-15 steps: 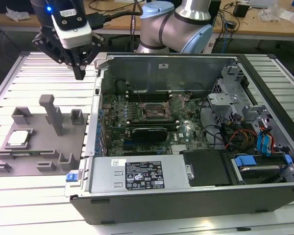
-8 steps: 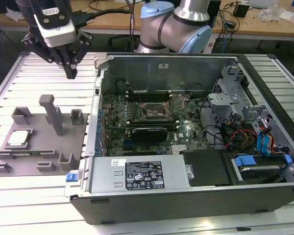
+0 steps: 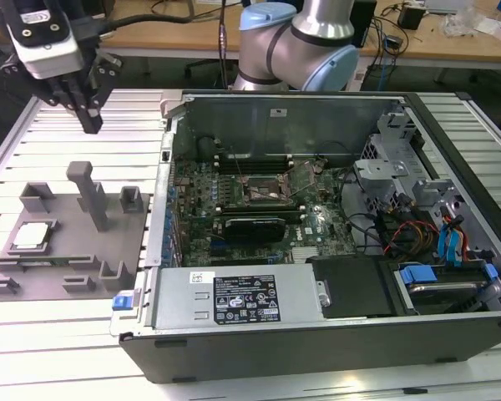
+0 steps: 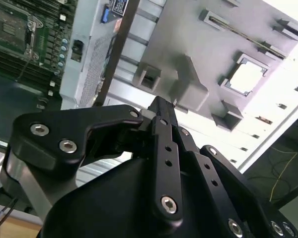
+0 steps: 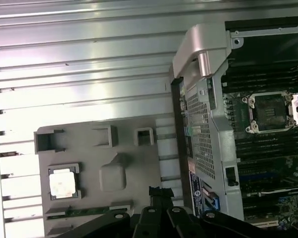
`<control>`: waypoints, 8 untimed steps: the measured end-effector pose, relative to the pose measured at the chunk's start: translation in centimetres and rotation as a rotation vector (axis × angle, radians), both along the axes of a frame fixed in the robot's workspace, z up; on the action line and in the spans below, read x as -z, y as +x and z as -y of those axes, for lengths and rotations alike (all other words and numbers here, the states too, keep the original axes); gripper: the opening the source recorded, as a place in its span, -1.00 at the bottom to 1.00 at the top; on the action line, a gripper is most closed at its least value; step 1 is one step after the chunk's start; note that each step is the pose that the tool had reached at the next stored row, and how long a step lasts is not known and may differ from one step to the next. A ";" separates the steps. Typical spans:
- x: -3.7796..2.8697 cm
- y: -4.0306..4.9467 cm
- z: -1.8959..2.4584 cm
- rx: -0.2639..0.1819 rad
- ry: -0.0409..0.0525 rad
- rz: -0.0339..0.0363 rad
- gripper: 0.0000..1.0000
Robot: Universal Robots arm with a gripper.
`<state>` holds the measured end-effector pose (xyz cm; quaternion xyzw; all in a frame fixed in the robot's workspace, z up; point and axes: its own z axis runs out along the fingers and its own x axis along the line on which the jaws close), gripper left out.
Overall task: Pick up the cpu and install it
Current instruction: 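Reach for the cpu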
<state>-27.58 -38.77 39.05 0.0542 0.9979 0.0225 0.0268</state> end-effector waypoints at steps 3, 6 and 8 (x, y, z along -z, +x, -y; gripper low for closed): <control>0.00 -1.46 -0.27 0.000 0.0001 0.0000 -0.79; 0.00 -2.41 -0.71 0.000 0.0001 -0.0001 -0.79; 0.00 -2.69 -0.86 0.000 0.0001 -0.0001 -0.79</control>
